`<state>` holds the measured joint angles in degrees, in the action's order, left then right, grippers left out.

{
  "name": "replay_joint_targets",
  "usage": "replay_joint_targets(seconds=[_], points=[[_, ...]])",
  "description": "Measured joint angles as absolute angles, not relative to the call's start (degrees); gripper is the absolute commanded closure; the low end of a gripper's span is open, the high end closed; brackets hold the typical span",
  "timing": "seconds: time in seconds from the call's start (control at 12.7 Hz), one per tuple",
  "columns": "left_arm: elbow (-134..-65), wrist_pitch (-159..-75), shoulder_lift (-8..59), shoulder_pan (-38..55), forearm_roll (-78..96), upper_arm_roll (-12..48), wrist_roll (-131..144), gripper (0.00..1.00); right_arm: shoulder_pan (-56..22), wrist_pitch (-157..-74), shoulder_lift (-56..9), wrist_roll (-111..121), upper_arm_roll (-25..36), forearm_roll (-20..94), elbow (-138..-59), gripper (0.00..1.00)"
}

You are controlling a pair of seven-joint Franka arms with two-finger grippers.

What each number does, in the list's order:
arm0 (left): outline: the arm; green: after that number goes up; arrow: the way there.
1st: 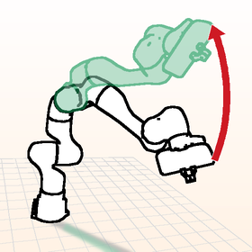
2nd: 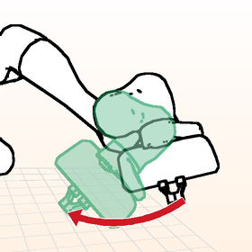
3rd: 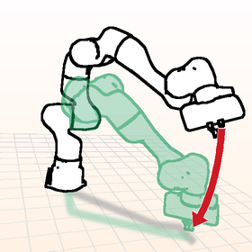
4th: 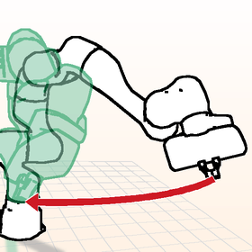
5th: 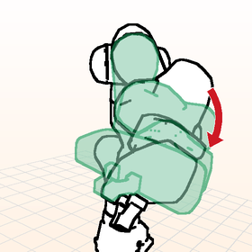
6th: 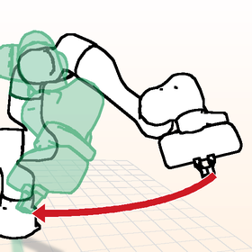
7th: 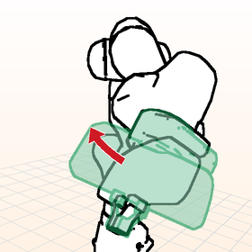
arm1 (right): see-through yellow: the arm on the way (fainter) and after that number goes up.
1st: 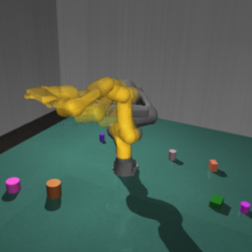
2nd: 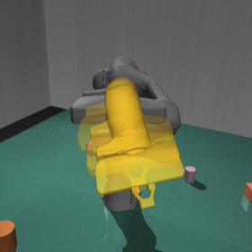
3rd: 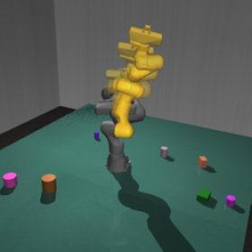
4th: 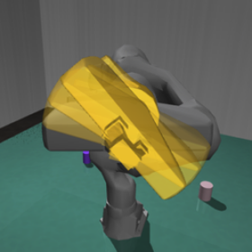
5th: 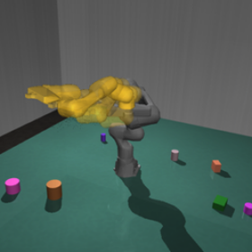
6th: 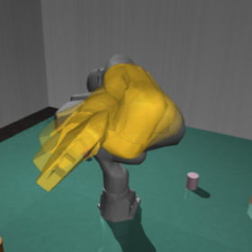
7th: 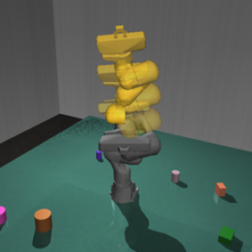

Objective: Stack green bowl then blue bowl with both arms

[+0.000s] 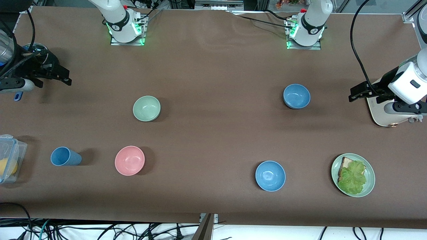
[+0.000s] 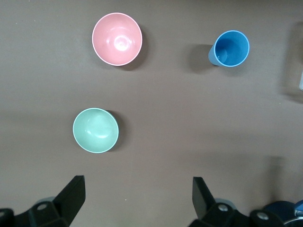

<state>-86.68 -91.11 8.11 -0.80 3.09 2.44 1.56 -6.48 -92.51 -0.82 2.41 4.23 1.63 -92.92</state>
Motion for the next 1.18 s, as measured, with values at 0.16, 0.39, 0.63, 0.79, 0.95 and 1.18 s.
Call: replay_joint_targets(seconds=[0.16,0.39,0.63,0.79,0.95,1.18], points=[[-86.68,-91.11,8.12,-0.80,3.09,2.44,1.56,0.00,-6.48,-92.45,-0.83,0.23,4.11,1.62,-93.07,0.00],[-86.68,-91.11,8.12,-0.77,3.09,2.48,1.56,0.00,-6.50,-92.45,-0.84,-1.24,2.93,1.61,-93.09,0.00],[-86.68,-91.11,8.12,-0.76,3.09,2.50,1.56,0.00,-6.50,-92.45,-0.84,-1.47,2.69,1.57,-93.09,0.00],[-86.68,-91.11,8.13,-0.76,3.09,2.51,1.56,0.00,-6.50,-92.45,-0.84,-1.47,2.69,1.54,-93.09,0.00],[-86.67,-91.11,8.13,-0.76,3.09,2.51,1.56,0.00,-6.50,-92.45,-0.84,-1.47,2.80,1.48,-93.09,0.00],[-86.67,-91.11,8.13,-0.76,3.09,2.51,1.56,0.00,-6.48,-92.46,-0.84,-1.47,3.05,1.41,-93.08,0.00]])
